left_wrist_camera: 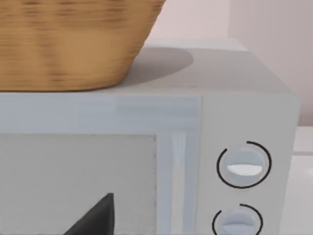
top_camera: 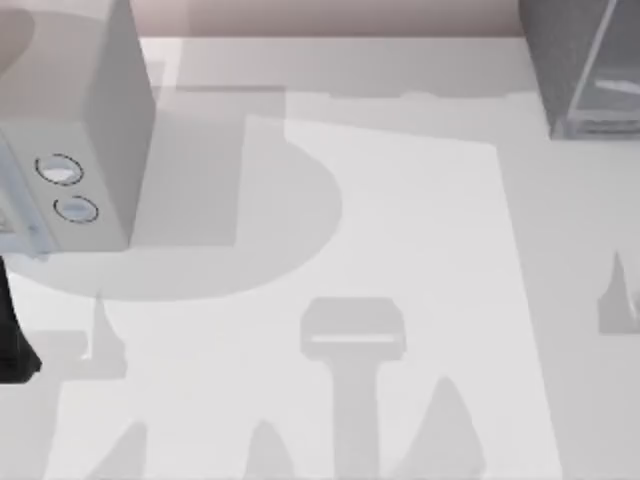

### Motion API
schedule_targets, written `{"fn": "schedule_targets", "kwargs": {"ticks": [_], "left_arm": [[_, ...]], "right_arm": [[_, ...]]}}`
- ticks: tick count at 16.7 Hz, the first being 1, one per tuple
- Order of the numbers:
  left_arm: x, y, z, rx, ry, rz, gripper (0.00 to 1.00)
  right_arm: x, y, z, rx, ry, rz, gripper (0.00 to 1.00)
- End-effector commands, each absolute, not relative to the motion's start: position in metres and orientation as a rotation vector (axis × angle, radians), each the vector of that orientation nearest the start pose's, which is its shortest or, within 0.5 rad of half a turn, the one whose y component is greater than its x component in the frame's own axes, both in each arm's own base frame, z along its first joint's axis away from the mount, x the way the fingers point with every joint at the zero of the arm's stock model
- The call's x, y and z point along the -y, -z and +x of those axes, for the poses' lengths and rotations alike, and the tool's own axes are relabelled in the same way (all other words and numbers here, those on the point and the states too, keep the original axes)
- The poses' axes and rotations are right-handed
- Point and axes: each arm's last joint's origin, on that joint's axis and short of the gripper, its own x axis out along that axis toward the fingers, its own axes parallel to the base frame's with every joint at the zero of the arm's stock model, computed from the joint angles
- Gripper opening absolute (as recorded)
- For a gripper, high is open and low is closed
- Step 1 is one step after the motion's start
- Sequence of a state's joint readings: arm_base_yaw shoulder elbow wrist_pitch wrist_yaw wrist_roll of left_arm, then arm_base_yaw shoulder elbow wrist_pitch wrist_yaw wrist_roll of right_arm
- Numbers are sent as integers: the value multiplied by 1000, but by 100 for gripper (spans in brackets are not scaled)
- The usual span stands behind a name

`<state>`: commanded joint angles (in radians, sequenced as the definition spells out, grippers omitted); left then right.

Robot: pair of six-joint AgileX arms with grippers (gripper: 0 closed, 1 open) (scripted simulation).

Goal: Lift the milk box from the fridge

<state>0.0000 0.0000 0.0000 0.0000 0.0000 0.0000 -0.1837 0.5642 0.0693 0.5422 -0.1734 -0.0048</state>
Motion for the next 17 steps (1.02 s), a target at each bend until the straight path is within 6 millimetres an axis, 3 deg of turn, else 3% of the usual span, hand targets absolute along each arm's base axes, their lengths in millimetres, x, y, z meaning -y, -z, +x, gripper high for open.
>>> {"fn": "schedule_targets", "kwargs": {"ticks": [7, 13, 17], "left_arm": [[1, -160, 106, 0, 0, 0, 100], [1, -160, 106, 0, 0, 0, 100], [1, -160, 106, 0, 0, 0, 100]], "right_arm": [[63, -145, 189, -48, 6, 13, 100], [94, -118, 203, -17, 1, 9, 100], [102, -110, 205, 0, 0, 0, 100]]}}
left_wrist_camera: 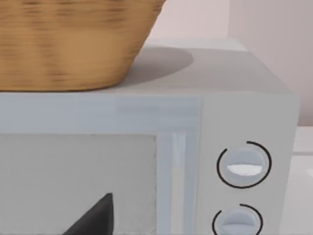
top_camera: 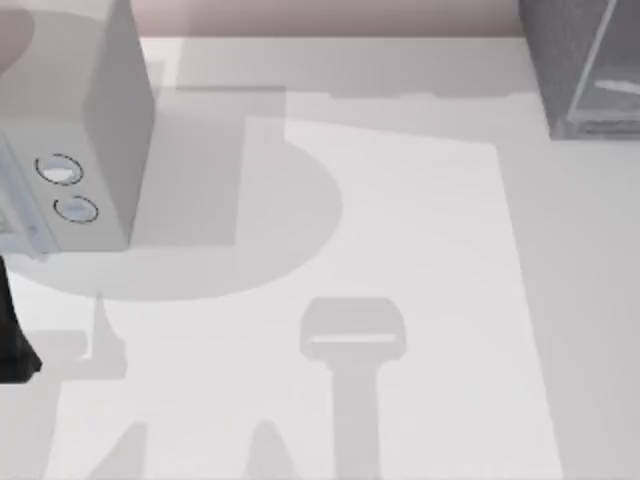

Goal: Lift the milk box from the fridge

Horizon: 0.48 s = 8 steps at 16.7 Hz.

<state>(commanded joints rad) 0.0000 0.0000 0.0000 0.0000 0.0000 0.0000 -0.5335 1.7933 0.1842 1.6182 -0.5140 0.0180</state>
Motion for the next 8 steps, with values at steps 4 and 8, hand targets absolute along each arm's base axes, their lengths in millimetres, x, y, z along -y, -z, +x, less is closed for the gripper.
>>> {"fn": "schedule_targets", "kwargs": {"ticks": [4, 8], "left_arm": [[1, -160, 106, 0, 0, 0, 100], [1, -160, 106, 0, 0, 0, 100]], "right_arm": [[101, -110, 204, -3, -2, 2, 100], [105, -106, 223, -7, -2, -1, 100]]}}
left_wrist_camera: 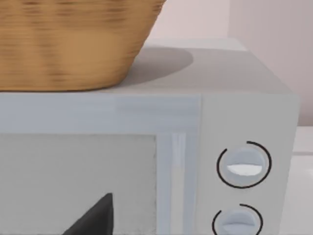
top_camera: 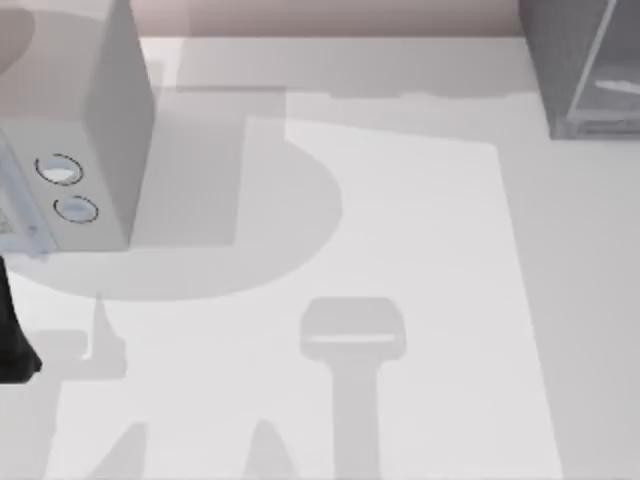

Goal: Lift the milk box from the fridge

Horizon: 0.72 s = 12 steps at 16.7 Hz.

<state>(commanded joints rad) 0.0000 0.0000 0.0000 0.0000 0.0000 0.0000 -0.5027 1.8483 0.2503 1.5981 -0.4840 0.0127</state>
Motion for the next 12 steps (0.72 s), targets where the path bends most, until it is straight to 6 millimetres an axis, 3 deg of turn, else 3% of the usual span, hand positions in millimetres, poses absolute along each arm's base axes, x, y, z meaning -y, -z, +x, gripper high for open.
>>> {"fn": "schedule_targets", "kwargs": {"ticks": [3, 6, 9, 12], "left_arm": [[1, -160, 106, 0, 0, 0, 100], [1, -160, 106, 0, 0, 0, 100], [1, -160, 106, 0, 0, 0, 100], [1, -160, 106, 0, 0, 0, 100]], "right_arm": [[111, -100, 263, -6, 3, -6, 100], [111, -90, 318, -1, 7, -7, 100], [102, -81, 371, 8, 9, -6, 100], [88, -74, 405, 5, 10, -3, 100]]}}
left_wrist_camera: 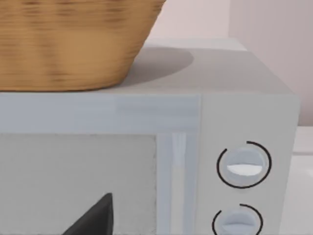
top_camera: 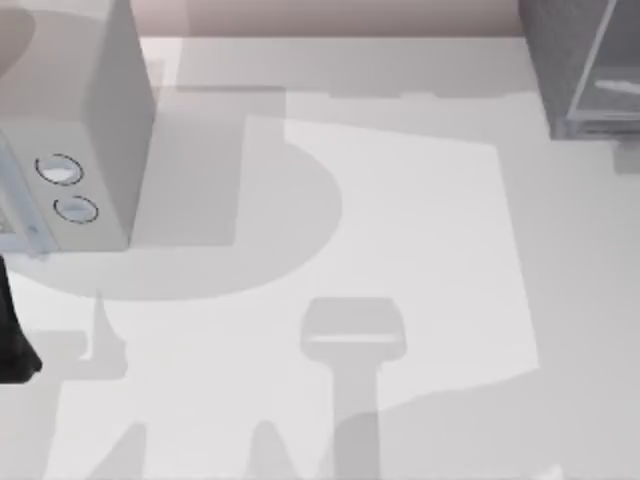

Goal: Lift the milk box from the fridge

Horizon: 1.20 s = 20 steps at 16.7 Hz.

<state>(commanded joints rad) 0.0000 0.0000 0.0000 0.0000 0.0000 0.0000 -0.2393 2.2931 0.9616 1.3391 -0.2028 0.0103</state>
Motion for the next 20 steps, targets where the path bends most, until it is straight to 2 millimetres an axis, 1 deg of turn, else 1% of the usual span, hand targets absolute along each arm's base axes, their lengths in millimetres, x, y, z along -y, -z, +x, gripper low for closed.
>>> {"fn": "schedule_targets", "kwargs": {"ticks": [2, 6, 8, 10, 13, 15, 17, 20], "left_arm": [[1, -160, 106, 0, 0, 0, 100], [1, -160, 106, 0, 0, 0, 100], [1, -160, 106, 0, 0, 0, 100], [1, -160, 106, 0, 0, 0, 100], [1, -160, 106, 0, 0, 0, 100], [1, -160, 106, 0, 0, 0, 100], [1, -160, 106, 0, 0, 0, 100], [1, -160, 106, 0, 0, 0, 100]], "right_arm": [[83, -71, 414, 0, 10, -2, 100], [84, -73, 413, 3, 13, -2, 100], [84, -71, 417, -2, 11, -1, 100], [84, -69, 429, -5, 10, -1, 100], [84, -71, 457, 6, 10, -3, 100], [83, -71, 470, 4, 10, -2, 100], [83, -71, 474, 0, 10, -2, 100], [83, -71, 474, 0, 10, -2, 100]]}}
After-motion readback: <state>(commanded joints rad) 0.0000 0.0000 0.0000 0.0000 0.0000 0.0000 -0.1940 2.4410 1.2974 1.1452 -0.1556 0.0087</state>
